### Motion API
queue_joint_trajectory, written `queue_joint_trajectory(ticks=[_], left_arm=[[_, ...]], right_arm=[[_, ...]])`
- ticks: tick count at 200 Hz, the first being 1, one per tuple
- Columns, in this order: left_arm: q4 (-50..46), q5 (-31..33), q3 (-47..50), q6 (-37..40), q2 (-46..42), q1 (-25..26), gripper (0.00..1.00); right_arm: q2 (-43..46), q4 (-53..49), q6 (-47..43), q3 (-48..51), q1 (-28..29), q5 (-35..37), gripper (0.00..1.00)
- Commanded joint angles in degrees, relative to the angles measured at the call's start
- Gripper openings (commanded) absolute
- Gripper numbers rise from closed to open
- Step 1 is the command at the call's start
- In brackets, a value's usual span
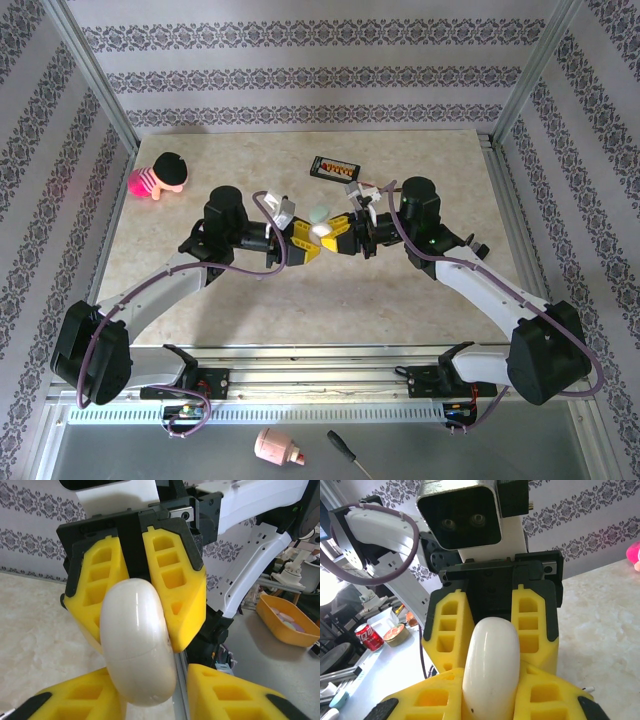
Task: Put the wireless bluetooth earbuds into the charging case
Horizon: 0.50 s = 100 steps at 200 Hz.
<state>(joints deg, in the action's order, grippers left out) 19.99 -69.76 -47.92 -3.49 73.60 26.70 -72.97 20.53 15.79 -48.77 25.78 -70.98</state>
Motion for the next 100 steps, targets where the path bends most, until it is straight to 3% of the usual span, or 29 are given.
queue_joint_trajectory(ticks=[1, 49, 73, 100], left_arm=[[-5.75, 0.24, -1.81, 4.34, -1.69, 1.03, 0.39], [-2.58, -0.12, -1.38, 1.32, -1.49, 1.47, 0.38], [-0.95, 0.01, -0.9, -0.45, -1.54, 1.43, 0.39], [-0.83, -0.07, -0.71, -1.09, -1.5, 1.43, 0.38]], right_arm=[[-0.51, -2.18, -3.76, -1.44, 0.67, -0.21, 0.0], [0.74, -6.13, -8.39, -1.13, 1.16, 0.07, 0.0], [2.15, -18.61, -18.54, -3.1, 2.41, 2.62, 0.0], [3.38, -17.35, -17.71, -2.18, 2.25, 2.08, 0.0]])
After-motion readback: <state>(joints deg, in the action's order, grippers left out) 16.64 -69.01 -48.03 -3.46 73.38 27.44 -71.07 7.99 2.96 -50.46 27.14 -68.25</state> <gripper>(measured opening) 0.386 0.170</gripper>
